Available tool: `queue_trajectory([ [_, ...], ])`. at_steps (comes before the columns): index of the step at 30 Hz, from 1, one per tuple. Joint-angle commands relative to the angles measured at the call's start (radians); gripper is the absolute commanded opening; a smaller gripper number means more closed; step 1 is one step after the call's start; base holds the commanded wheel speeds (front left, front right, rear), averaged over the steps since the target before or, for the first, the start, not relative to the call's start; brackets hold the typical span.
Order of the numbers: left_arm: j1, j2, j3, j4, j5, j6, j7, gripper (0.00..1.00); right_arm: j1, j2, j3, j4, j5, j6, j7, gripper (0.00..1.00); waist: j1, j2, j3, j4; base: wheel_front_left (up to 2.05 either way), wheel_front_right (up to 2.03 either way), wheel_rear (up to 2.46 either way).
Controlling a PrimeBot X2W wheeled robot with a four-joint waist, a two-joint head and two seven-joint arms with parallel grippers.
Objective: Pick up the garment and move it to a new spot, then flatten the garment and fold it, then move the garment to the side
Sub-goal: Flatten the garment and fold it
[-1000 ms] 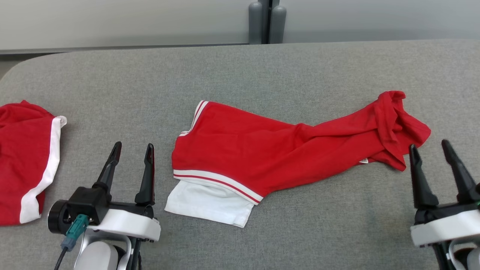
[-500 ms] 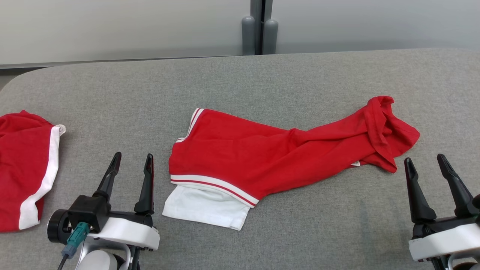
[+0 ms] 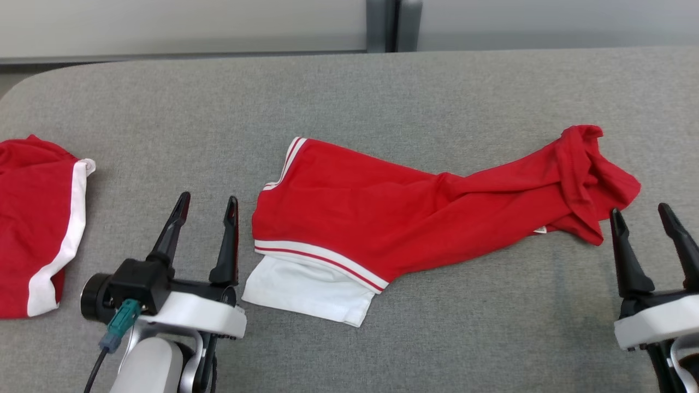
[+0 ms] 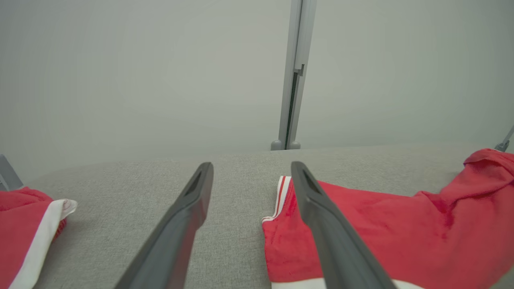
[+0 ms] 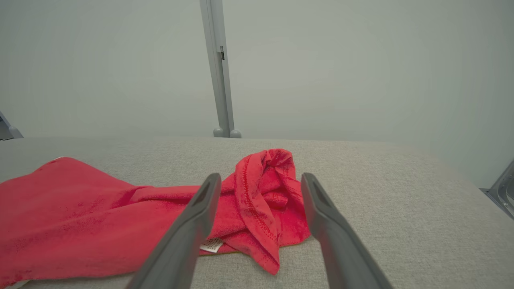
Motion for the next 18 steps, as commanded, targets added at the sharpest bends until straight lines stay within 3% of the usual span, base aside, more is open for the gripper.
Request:
queue_trajectory([
  [1,-0.040,-0.005,-0.009,-0.004,-0.002,-0.007,0.000,1.00,-0.040,-0.020,-0.007,0.024,0.007,0.000,0.006,1.00,0.0000,0.0000,0.051,0.033,0.00,0.00,0.00],
  [12,-0.138,-0.036,-0.034,0.037,0.008,-0.026,-0.011,1.00,-0.196,-0.086,0.046,0.217,0.030,0.000,0.003,1.00,0.0000,0.0000,0.144,0.098,0.00,0.00,0.00],
  [13,-0.137,-0.037,-0.033,0.040,0.008,-0.026,-0.011,1.00,-0.199,-0.087,0.054,0.229,0.036,0.000,0.006,0.62,0.0000,0.0000,0.143,0.096,0.00,0.00,0.00],
  [15,-0.137,-0.039,-0.031,0.043,0.009,-0.026,-0.012,1.00,-0.209,-0.090,0.063,0.244,0.042,0.000,-0.007,0.00,0.0000,0.0000,0.139,0.093,0.00,0.00,0.00],
  [18,-0.136,-0.038,-0.023,0.039,0.012,-0.029,-0.012,1.00,-0.211,-0.088,0.067,0.244,0.053,0.000,-0.029,0.00,0.0000,0.0000,0.131,0.081,0.00,0.00,0.00],
])
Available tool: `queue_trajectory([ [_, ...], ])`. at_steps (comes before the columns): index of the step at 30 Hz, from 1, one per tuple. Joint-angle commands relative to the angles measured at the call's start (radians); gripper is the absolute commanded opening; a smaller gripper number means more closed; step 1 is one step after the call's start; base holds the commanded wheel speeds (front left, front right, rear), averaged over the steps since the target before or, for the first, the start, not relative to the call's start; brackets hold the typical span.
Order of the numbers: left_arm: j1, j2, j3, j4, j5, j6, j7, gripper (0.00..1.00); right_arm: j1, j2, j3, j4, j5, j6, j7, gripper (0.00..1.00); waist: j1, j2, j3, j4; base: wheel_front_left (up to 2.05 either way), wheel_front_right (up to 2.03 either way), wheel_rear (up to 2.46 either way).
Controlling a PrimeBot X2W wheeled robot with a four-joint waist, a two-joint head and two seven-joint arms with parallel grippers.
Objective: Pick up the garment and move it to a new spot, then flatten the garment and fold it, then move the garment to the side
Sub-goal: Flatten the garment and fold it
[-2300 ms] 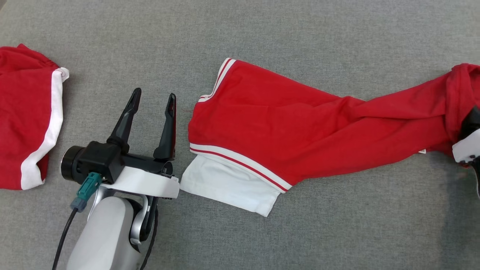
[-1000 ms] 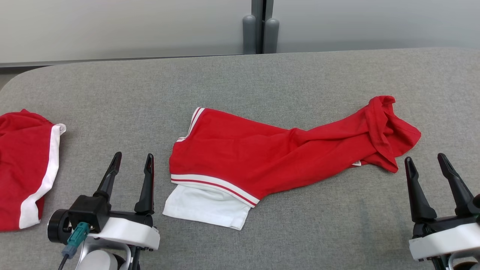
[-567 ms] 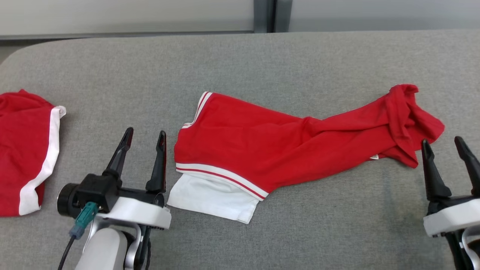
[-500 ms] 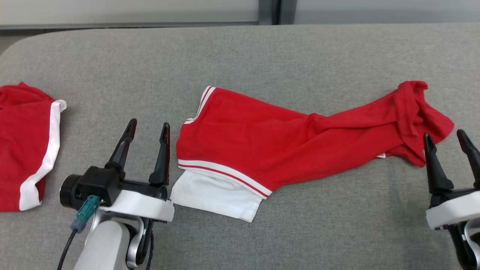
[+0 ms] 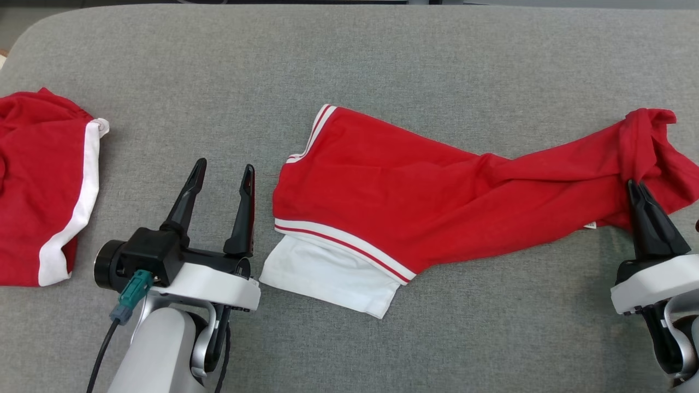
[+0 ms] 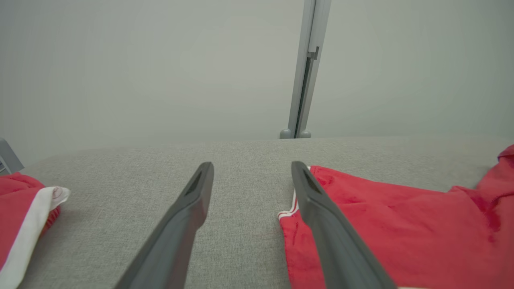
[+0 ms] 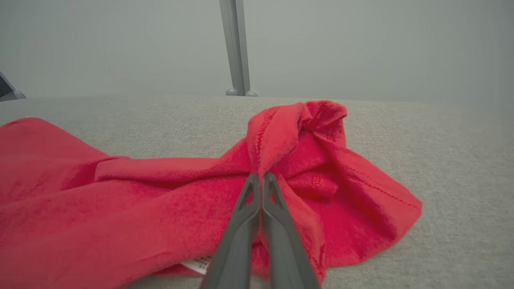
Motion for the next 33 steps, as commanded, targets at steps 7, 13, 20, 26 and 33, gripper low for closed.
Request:
queue_trajectory([
  [7,0.015,0.012,0.028,-0.011,0.015,-0.004,-0.004,1.00,0.064,0.012,-0.013,-0.123,0.021,0.000,-0.054,0.00,0.0000,-0.0001,-0.037,-0.049,0.00,0.00,0.00],
  [13,0.037,0.017,0.049,-0.026,0.020,0.001,-0.004,1.00,0.176,0.030,-0.060,-0.332,0.012,0.000,-0.012,0.00,0.0000,-0.0001,-0.054,-0.086,0.00,0.00,0.00],
  [20,0.035,0.015,0.053,-0.033,0.023,-0.004,-0.005,1.00,0.235,0.037,-0.126,-0.524,0.013,0.000,0.071,0.00,0.0000,-0.0001,-0.057,-0.094,0.00,0.00,0.00],
  [26,0.015,0.004,0.042,-0.034,0.023,-0.012,-0.005,1.00,0.198,0.026,-0.156,-0.528,0.028,0.000,0.114,0.00,0.0000,-0.0001,-0.041,-0.059,0.00,0.00,0.00],
  [33,-0.016,-0.015,0.026,-0.041,0.022,-0.022,-0.003,1.00,0.104,-0.014,-0.161,-0.420,0.060,0.000,0.126,0.00,0.0000,-0.0001,0.023,0.006,0.00,0.00,0.00],
])
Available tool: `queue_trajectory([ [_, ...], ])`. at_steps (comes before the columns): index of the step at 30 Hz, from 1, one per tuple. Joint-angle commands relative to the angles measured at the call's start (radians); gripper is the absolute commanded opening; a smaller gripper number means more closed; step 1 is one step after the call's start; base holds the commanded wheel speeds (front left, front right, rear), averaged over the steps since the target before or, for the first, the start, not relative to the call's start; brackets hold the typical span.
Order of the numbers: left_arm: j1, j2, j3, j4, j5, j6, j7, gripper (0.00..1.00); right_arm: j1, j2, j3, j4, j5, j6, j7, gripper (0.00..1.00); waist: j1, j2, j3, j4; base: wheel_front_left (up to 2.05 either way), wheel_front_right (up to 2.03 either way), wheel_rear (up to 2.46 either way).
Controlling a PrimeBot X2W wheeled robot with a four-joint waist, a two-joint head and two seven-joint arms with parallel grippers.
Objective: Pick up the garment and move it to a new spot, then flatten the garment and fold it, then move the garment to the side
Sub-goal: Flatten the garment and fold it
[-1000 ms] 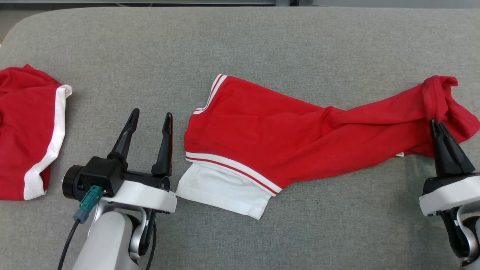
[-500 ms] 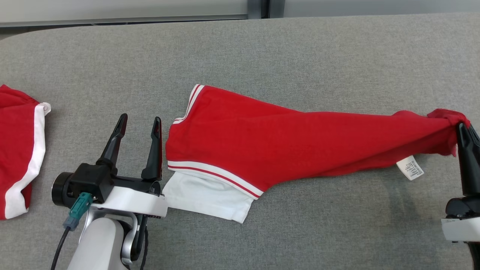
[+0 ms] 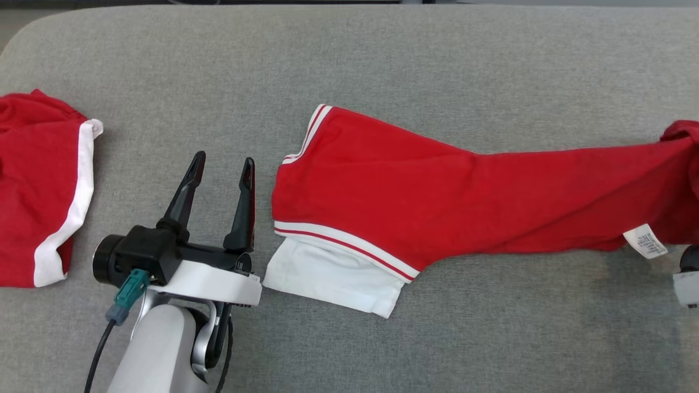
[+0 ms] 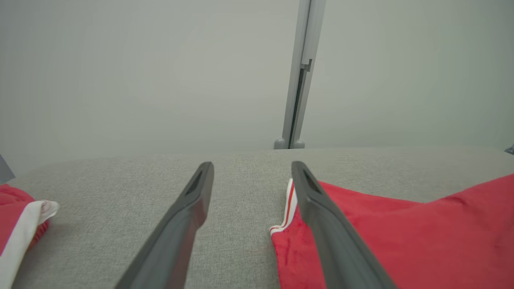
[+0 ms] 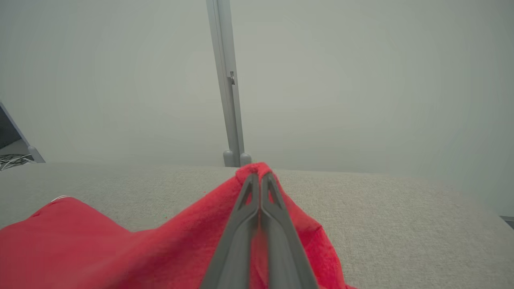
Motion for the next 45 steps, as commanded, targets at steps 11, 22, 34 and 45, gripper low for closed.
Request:
queue_trajectory([
  [11,-0.051,-0.014,-0.003,0.001,0.010,-0.011,-0.002,1.00,-0.198,-0.073,0.062,0.307,0.060,0.000,-0.055,0.93,0.0000,0.0000,0.094,0.071,0.00,0.00,0.00],
  [22,0.009,-0.008,0.046,0.017,0.025,-0.002,-0.002,1.00,-0.098,-0.019,0.062,0.230,-0.015,0.000,-0.188,1.00,0.0000,0.0000,-0.002,0.001,0.00,0.00,0.00],
  [34,0.117,0.013,0.065,0.047,0.029,-0.001,-0.002,1.00,0.151,0.122,0.042,0.061,-0.110,0.000,-0.108,1.00,0.0000,0.0000,-0.146,-0.035,0.00,0.00,0.00],
  [45,0.145,0.023,0.048,0.043,0.025,0.001,0.010,1.00,0.195,0.162,0.034,0.002,-0.120,0.000,-0.072,1.00,0.0000,0.0000,-0.165,-0.035,0.00,0.00,0.00],
])
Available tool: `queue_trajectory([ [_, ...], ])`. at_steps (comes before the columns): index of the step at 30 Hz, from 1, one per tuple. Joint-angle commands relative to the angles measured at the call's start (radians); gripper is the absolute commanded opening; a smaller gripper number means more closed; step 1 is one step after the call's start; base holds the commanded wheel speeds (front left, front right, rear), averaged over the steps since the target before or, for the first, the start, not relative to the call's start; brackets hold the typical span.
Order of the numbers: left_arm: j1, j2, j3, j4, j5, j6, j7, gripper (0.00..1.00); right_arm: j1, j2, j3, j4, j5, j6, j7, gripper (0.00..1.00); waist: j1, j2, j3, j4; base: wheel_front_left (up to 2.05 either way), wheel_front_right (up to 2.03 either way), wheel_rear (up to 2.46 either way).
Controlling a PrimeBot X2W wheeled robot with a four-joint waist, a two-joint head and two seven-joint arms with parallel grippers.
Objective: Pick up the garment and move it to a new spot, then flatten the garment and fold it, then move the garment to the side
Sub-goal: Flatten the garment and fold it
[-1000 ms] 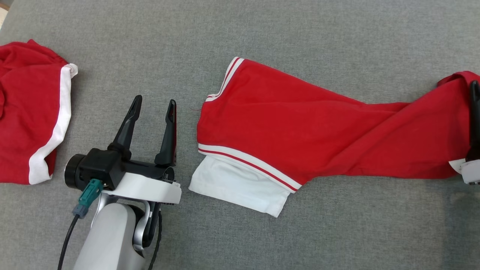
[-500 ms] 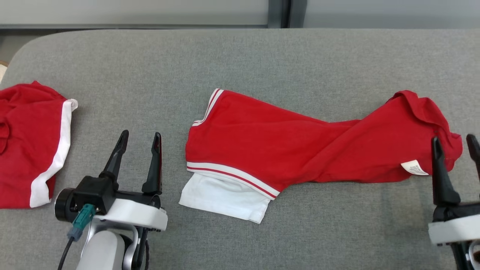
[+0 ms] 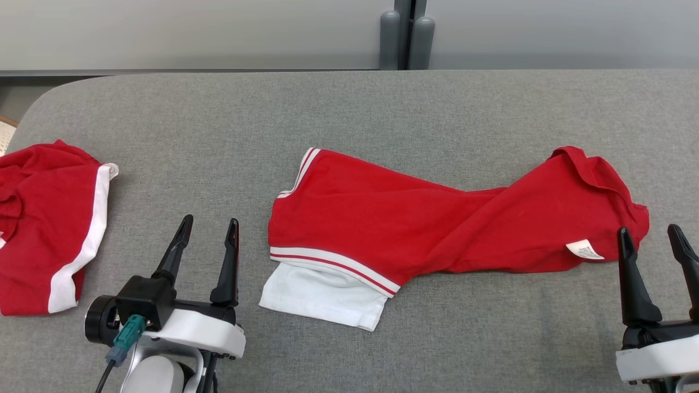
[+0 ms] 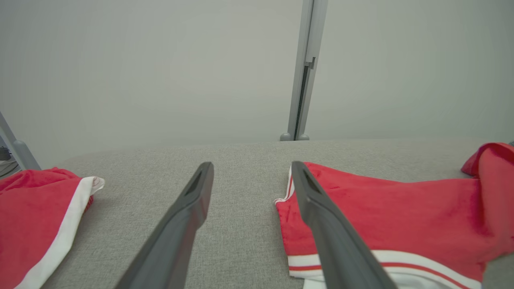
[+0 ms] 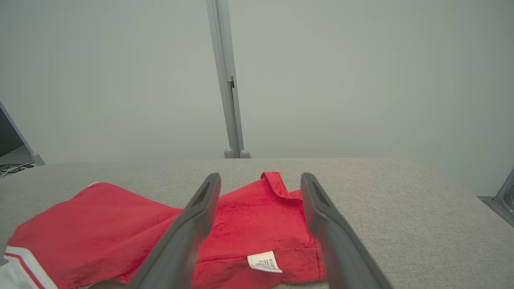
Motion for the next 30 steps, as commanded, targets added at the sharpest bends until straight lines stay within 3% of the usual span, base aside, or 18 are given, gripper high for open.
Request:
queue_trajectory([
  [1,0.007,0.008,-0.003,-0.003,0.000,0.001,0.003,1.00,0.004,0.000,-0.001,-0.008,0.002,0.000,0.005,1.00,0.0000,0.0000,0.000,0.001,0.00,0.00,0.00],
  [9,-0.005,0.006,-0.033,-0.001,-0.014,-0.019,0.041,1.00,-0.004,0.004,-0.002,-0.013,0.006,0.000,0.015,1.00,0.0000,0.0000,0.008,0.002,0.00,0.00,0.00],
  [21,0.016,0.005,-0.121,0.166,-0.091,-0.071,0.340,1.00,-0.004,0.020,-0.001,-0.002,0.018,0.000,0.023,1.00,0.0000,0.0000,0.039,-0.019,0.00,0.00,0.00],
  [22,0.014,0.004,-0.126,0.170,-0.096,-0.073,0.345,0.78,-0.005,0.021,-0.003,-0.001,0.019,0.000,0.022,1.00,0.0000,0.0000,0.041,-0.020,0.00,0.00,0.00],
  [23,0.010,0.006,-0.129,0.172,-0.095,-0.075,0.345,0.04,-0.006,0.022,-0.005,0.001,0.019,0.000,0.021,1.00,0.0000,0.0000,0.042,-0.022,0.00,0.00,0.00],
  [24,0.008,0.008,-0.134,0.174,-0.096,-0.077,0.348,0.00,-0.006,0.022,-0.006,0.003,0.020,0.000,0.021,1.00,0.0000,0.0000,0.043,-0.023,0.00,0.00,0.00],
  [30,0.000,0.017,-0.140,0.154,-0.105,-0.080,0.329,0.00,0.026,-0.007,-0.038,0.050,0.020,0.000,0.036,1.00,0.0000,0.0000,0.049,-0.024,0.00,0.00,0.00],
])
